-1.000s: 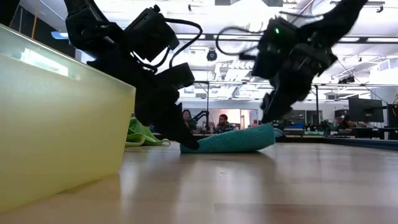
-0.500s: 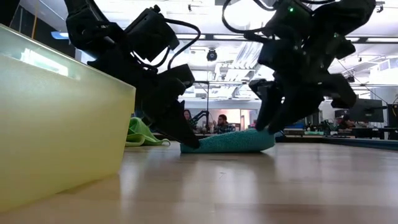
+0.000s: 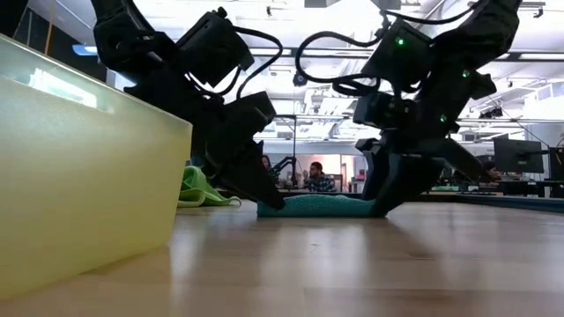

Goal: Roll microfiber towels into tight, uniform cylinder then place into a basket
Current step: Roll the blue microfiber towel

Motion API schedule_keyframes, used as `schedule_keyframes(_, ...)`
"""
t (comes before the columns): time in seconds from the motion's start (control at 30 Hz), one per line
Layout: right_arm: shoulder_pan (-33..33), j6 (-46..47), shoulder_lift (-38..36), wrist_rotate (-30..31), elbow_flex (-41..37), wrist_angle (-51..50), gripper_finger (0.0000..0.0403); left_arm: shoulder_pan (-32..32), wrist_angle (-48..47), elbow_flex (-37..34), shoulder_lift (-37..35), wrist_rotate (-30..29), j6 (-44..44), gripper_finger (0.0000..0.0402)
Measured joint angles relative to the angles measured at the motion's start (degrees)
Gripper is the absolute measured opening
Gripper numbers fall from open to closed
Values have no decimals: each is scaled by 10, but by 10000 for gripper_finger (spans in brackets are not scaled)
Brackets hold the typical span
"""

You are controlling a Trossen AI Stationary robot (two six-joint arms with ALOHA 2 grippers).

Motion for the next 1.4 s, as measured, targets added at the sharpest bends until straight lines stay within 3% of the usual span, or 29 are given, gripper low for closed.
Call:
schedule_keyframes(0.17, -1, 49, 6, 8, 1, -17, 115, 0, 2, -1, -13, 12, -11, 111)
schedule_keyframes(0.3, -6, 78, 7, 6, 1, -22, 67, -1, -9, -2, -42, 46, -9, 119)
schedule_keyframes(0.47, -23, 101, 7, -21, 1, -20, 10, -1, -19, -1, -82, 46, 23, 130)
schedule_keyframes(0.63, -66, 152, 6, -121, -1, -15, 14, -4, -14, 0, -96, 42, 101, 136)
schedule_keyframes(0.73, -98, 190, 3, -212, -3, -17, 12, -12, -15, -1, -92, 29, 153, 136)
schedule_keyframes(0.93, -149, 257, 5, -345, -5, -17, 7, -32, -15, -1, -89, -53, 265, 136)
schedule_keyframes(1.1, -165, 289, 5, -362, -5, -16, 7, -40, -3, -1, -81, -74, 356, 136)
schedule_keyframes(1.4, -166, 290, 4, -356, -4, -17, 7, -36, 57, -1, -27, -77, 352, 136)
